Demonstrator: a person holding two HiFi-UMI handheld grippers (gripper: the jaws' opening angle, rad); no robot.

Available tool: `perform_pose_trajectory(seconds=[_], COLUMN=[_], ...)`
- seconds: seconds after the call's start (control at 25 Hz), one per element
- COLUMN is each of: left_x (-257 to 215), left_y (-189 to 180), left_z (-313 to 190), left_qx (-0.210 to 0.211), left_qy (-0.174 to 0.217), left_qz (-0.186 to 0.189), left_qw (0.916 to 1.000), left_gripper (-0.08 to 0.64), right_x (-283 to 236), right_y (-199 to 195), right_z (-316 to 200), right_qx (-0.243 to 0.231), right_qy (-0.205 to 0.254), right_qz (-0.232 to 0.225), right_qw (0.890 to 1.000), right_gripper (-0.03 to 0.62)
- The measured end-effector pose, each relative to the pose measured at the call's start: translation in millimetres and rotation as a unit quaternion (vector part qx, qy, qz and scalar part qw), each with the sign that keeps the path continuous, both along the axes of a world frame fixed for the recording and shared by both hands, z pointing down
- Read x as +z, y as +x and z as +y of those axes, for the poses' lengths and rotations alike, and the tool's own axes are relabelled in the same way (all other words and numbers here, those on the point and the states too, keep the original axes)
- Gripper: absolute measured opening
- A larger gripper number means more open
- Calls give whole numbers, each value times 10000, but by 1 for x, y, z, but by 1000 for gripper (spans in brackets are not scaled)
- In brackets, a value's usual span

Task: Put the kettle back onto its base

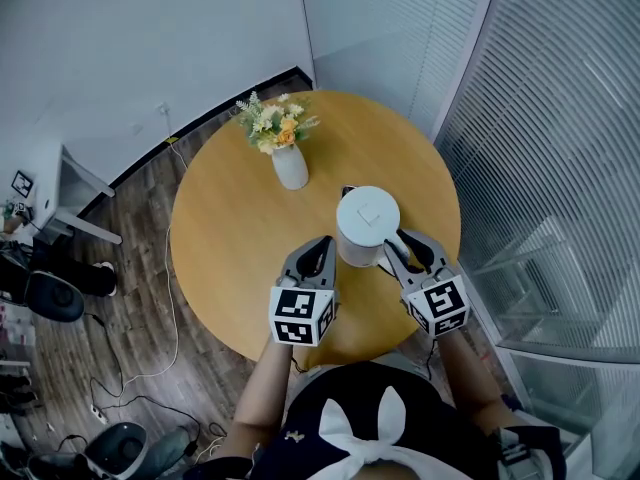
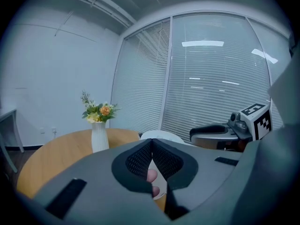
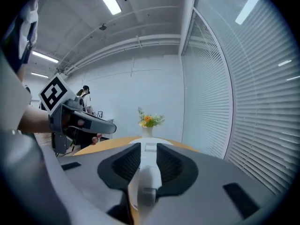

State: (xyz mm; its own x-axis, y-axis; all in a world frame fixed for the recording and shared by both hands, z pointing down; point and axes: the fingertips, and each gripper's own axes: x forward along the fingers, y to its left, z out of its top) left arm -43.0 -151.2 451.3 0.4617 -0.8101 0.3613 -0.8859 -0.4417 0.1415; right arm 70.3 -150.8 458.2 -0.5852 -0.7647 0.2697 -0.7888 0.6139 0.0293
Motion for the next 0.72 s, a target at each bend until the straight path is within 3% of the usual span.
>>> perform_pose_trajectory(seconds=[0.2, 0.72], left_x=[-4, -18], left_y=[4, 15], left_z=[3, 12], left_qx=[9, 145], left_qy=[56, 503], left_qz=[20, -181], left_qw=[10000, 9985], left_gripper=[20, 20], right_x=[-20, -24], right_y=[-5, -22], right_z=[7, 15], right_qx=[21, -171], right_qy=[287, 169], right_qz=[-166, -235], right_qw=[9994, 9994], right_gripper=[34, 21])
